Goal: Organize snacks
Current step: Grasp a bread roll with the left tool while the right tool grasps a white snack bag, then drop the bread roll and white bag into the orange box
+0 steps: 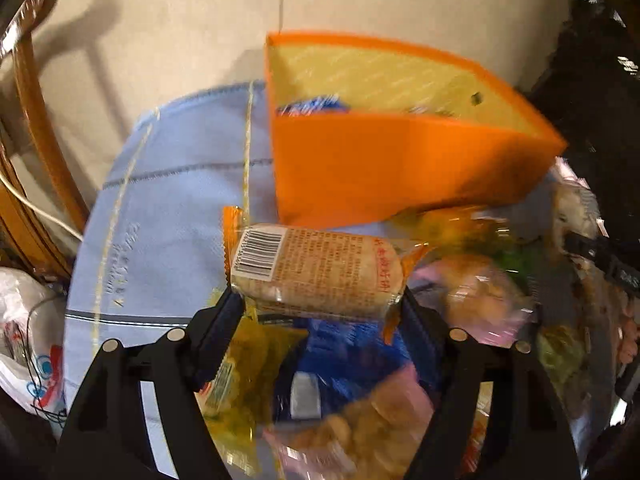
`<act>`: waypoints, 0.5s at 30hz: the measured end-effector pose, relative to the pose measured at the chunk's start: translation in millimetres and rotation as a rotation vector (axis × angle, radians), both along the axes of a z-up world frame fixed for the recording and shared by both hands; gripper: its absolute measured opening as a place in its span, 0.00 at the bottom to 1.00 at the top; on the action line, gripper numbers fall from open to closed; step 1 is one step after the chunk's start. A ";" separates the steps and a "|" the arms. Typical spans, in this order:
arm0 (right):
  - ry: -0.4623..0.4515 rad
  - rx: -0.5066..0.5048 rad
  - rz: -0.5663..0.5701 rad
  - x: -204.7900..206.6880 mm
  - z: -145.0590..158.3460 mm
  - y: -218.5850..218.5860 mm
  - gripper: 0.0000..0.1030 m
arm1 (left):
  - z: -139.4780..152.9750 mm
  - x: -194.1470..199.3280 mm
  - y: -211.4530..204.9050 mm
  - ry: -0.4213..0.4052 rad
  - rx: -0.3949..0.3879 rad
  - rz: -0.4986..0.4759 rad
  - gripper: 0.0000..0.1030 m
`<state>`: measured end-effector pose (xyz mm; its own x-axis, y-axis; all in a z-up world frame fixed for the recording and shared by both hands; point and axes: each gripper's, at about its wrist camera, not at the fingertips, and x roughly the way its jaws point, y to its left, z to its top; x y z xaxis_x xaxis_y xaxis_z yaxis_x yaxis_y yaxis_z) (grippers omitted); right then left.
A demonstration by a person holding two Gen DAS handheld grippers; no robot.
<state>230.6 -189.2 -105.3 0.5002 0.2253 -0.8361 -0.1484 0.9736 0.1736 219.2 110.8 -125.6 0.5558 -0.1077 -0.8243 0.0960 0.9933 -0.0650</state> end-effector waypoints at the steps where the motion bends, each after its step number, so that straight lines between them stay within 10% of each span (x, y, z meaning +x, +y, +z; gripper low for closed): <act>1: 0.002 0.014 -0.002 4.0 3.6 -5.1 0.37 | 12.0 -8.6 -3.1 -0.027 -0.004 0.000 0.71; 6: -0.052 0.072 0.001 -9.3 44.7 -13.0 0.37 | 62.2 -17.5 1.9 -0.131 -0.147 0.008 0.71; 15: -0.166 0.067 0.023 15.0 92.4 -5.1 0.12 | 106.9 10.6 -17.2 -0.221 -0.097 -0.020 0.71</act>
<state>245.6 -194.3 -12.9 0.6241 0.2912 -0.7251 -0.2029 0.9565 0.2095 229.8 93.6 -18.6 0.7184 -0.1933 -0.6683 0.1383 0.9811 -0.1351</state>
